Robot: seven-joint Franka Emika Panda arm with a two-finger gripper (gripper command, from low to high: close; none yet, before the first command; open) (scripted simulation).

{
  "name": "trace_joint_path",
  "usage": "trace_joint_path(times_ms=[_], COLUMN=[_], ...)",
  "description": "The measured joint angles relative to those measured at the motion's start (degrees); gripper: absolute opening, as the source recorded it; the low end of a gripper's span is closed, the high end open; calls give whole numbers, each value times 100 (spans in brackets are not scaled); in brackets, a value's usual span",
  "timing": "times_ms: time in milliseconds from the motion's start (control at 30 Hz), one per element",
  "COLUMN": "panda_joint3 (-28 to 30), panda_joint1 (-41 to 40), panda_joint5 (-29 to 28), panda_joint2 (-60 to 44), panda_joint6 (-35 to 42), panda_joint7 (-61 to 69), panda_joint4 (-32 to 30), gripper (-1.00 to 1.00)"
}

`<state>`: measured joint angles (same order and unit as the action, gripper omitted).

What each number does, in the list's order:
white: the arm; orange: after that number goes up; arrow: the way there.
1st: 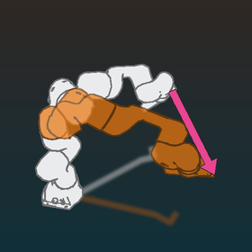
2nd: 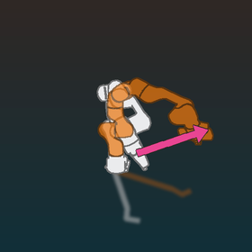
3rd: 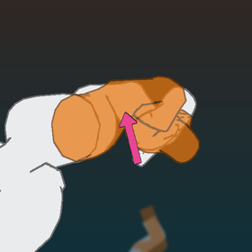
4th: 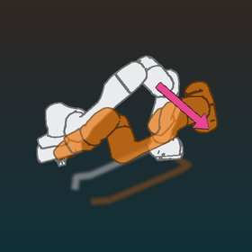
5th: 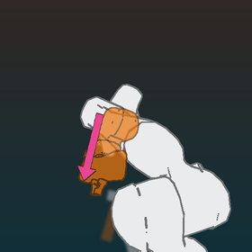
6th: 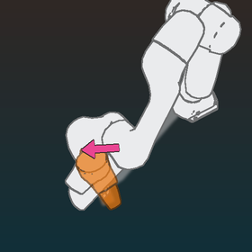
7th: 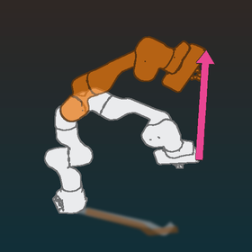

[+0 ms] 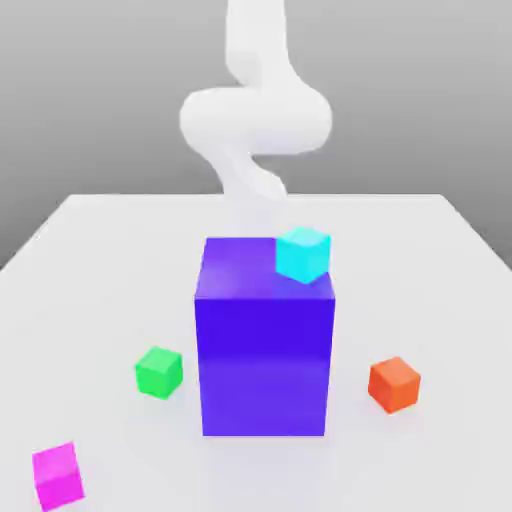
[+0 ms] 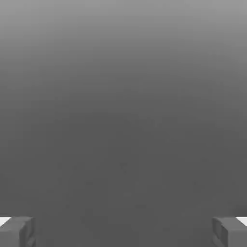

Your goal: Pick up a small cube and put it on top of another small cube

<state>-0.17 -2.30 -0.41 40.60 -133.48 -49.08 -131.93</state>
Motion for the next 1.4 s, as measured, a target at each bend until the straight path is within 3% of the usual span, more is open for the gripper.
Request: trace_joint_path(times_ms=[567, 1067, 1100, 1400], panda_joint3=[275, 437, 409, 446], panda_joint1=[-1254, -1979, -2003, -1978], panda_joint5=[-215, 541, 571, 526], panda_joint2=[-3567, -6686, -6866, -6595], panda_joint6=[-1156, -2483, -2622, -2415], panda_joint7=[-2172, -3003, -2983, -3020], panda_joint4=[-101, -18, 19, -41], gripper=[0, 0, -100, -100])
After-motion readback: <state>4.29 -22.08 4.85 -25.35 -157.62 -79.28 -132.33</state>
